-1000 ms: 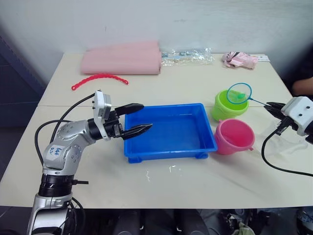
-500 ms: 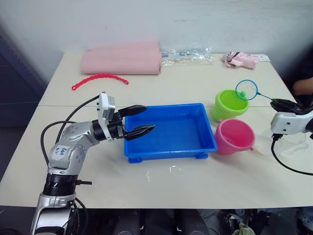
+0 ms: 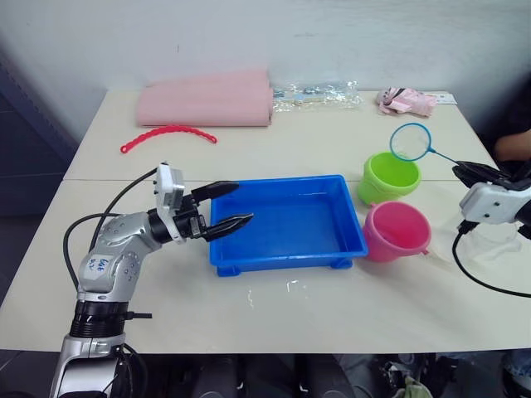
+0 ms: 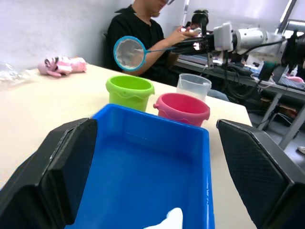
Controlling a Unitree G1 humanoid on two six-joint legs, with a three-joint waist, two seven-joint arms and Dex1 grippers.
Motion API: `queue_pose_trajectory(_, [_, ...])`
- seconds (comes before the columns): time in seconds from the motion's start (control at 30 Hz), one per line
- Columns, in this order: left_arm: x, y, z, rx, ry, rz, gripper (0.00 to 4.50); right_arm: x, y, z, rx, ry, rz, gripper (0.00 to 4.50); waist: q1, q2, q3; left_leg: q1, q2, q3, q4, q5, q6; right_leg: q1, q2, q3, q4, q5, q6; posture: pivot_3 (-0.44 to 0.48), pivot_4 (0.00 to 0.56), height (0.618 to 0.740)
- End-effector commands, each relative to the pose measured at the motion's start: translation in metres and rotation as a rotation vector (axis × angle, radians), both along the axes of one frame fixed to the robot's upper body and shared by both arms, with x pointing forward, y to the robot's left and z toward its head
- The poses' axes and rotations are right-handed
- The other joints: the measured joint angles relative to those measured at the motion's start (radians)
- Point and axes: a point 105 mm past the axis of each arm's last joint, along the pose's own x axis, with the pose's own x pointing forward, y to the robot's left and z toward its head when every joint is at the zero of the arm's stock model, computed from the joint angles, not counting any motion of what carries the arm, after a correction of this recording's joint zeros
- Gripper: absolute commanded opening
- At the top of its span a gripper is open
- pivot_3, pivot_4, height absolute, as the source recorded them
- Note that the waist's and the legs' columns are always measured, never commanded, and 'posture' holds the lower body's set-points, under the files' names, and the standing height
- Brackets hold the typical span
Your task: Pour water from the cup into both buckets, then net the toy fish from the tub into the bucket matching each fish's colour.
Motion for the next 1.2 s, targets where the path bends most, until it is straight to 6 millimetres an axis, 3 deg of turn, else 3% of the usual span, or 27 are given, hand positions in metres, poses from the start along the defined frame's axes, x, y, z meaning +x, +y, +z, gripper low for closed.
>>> queue_pose_trajectory(0.03, [-0.005, 0.021, 0.021, -0.034, -0.102, 0.039, 4.36, -0.007, 0.005, 0.028, 0.313, 0.043, 0.089, 0.0, 0.002, 0.0, 0.0, 0.0, 0.0, 0.0, 0.0, 0.0, 0.0, 0.0, 0.0, 0.0, 0.0, 0.0, 0.0, 0.0, 0.15, 0.74])
queue_pose_trajectory(0.1, [-0.005, 0.027, 0.025, -0.034, -0.107, 0.054, 4.36, -0.012, 0.016, 0.03, 0.452, 0.118, 0.168, 0.0, 0.005, 0.0, 0.0, 0.0, 0.0, 0.0, 0.001, 0.0, 0.001, 0.0, -0.001, -0.001, 0.001, 0.0, 0.0, 0.0, 0.15, 0.74])
queue_pose_trajectory(0.17, [-0.013, 0.04, 0.026, -0.012, -0.114, 0.055, 4.36, -0.021, 0.043, 0.031, 0.674, 0.307, 0.321, 0.0, 0.006, 0.0, 0.0, 0.0, 0.0, -0.001, 0.001, 0.0, 0.001, 0.001, -0.001, -0.001, 0.001, 0.0, 0.0, 0.0, 0.15, 0.74])
queue_pose_trajectory(0.23, [-0.021, 0.048, 0.023, 0.02, -0.119, 0.04, 4.36, -0.033, 0.07, 0.027, 0.756, 0.488, 0.426, 0.0, 0.006, 0.0, 0.0, 0.0, 0.0, -0.002, 0.001, -0.001, 0.001, 0.001, -0.002, -0.002, 0.0, 0.0, 0.0, 0.0, 0.15, 0.74])
queue_pose_trajectory(0.4, [-0.041, 0.063, 0.002, 0.213, -0.11, -0.02, 4.36, -0.05, 0.114, 0.005, 0.661, 0.704, 0.54, 0.0, 0.004, 0.0, 0.0, -0.001, 0.0, -0.003, 0.0, -0.001, 0.002, 0.0, -0.003, -0.002, -0.001, 0.0, 0.0, 0.0, 0.15, 0.74])
queue_pose_trajectory(0.53, [-0.063, 0.08, -0.009, 0.339, -0.066, -0.062, 4.36, -0.068, 0.145, -0.031, 0.502, 0.839, 0.664, 0.0, 0.004, 0.0, 0.0, -0.001, 0.0, -0.003, -0.002, -0.002, 0.001, -0.001, -0.004, -0.002, -0.002, 0.0, -0.001, 0.0, 0.15, 0.74])
queue_pose_trajectory(0.7, [-0.093, 0.088, -0.022, 0.411, 0.023, -0.105, 4.36, -0.088, 0.163, -0.08, 0.377, 0.916, 0.787, 0.0, 0.006, 0.0, 0.0, -0.001, 0.0, -0.001, -0.003, -0.003, 0.002, -0.001, -0.004, -0.001, -0.003, 0.0, -0.001, 0.0, 0.15, 0.74])
queue_pose_trajectory(0.87, [-0.116, 0.081, -0.041, 0.433, 0.104, -0.135, 4.36, -0.1, 0.179, -0.128, 0.311, 0.906, 0.844, 0.0, 0.003, -0.001, -0.001, -0.001, -0.001, -0.001, -0.002, -0.004, 0.003, -0.001, -0.004, -0.001, -0.003, 0.0, -0.001, 0.0, 0.15, 0.74])
queue_pose_trajectory(1.07, [-0.122, 0.073, -0.051, 0.415, 0.132, -0.128, 4.36, -0.098, 0.197, -0.167, 0.224, 0.89, 0.867, 0.0, 0.0, -0.001, -0.001, 0.001, 0.0, -0.001, -0.003, -0.003, 0.001, -0.001, -0.003, -0.001, -0.001, 0.0, -0.002, 0.0, 0.15, 0.74])
queue_pose_trajectory(1.2, [-0.121, 0.07, -0.051, 0.399, 0.13, -0.114, 4.36, -0.09, 0.207, -0.177, 0.252, 0.886, 0.858, 0.0, -0.002, -0.001, -0.001, 0.001, 0.0, -0.001, -0.003, -0.003, 0.0, -0.001, -0.003, -0.001, -0.001, 0.001, -0.002, 0.0, 0.15, 0.74])
